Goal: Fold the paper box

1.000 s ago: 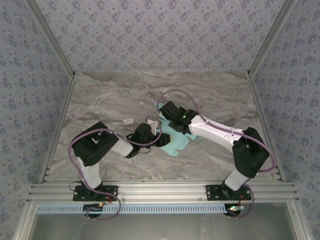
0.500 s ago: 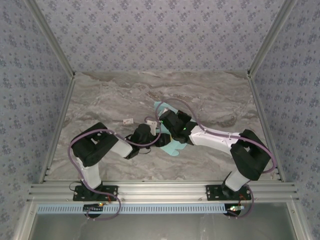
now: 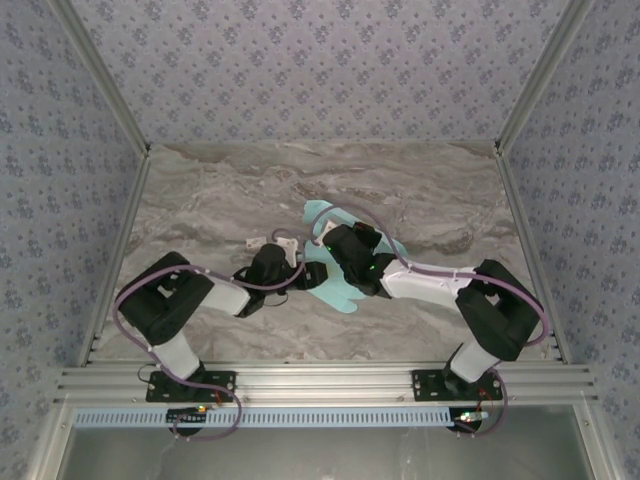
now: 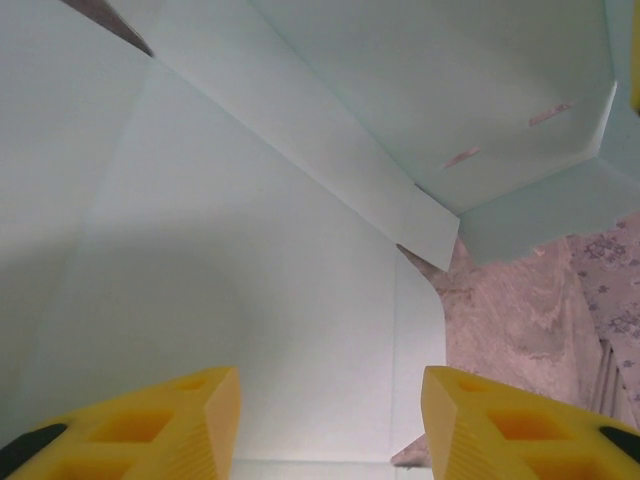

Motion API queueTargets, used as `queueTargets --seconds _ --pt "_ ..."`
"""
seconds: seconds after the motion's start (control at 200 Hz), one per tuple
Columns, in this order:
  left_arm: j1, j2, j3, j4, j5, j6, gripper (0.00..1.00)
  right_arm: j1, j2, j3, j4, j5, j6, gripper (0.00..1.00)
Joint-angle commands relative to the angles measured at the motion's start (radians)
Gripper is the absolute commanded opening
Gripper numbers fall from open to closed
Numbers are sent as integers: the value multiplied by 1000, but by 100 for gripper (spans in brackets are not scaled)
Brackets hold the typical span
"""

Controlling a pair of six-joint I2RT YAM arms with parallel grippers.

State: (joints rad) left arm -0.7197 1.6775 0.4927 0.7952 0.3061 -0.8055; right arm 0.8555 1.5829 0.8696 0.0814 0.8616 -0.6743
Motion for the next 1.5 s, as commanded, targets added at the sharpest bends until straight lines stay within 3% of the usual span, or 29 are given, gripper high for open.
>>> queueTargets --seconds 0.0,0.33,0.525,0.735,0.999,1.314,1.494 --pt "32 -93 -7 -94 11 73 54 -33 -76 64 -190 -128 98 0" --pt "53 -471 91 -543 -58 431 66 -228 -172 412 -872 -758 356 0" --pt "60 -548 237 -738 -61 590 69 -348 -162 563 -1042 -1072 387 0" --pt "87 -438 483 -1001 27 704 71 -483 -169 639 -1091 -1363 399 0" --pt "171 -316 659 -1148 108 761 73 -540 -175 645 -1114 -1496 389 0" --pt "207 -233 686 -1136 162 779 73 -555 -177 640 -1111 -1539 386 0" --pt "207 -256 653 -1090 239 744 61 -564 -165 635 -1096 -1520 416 0"
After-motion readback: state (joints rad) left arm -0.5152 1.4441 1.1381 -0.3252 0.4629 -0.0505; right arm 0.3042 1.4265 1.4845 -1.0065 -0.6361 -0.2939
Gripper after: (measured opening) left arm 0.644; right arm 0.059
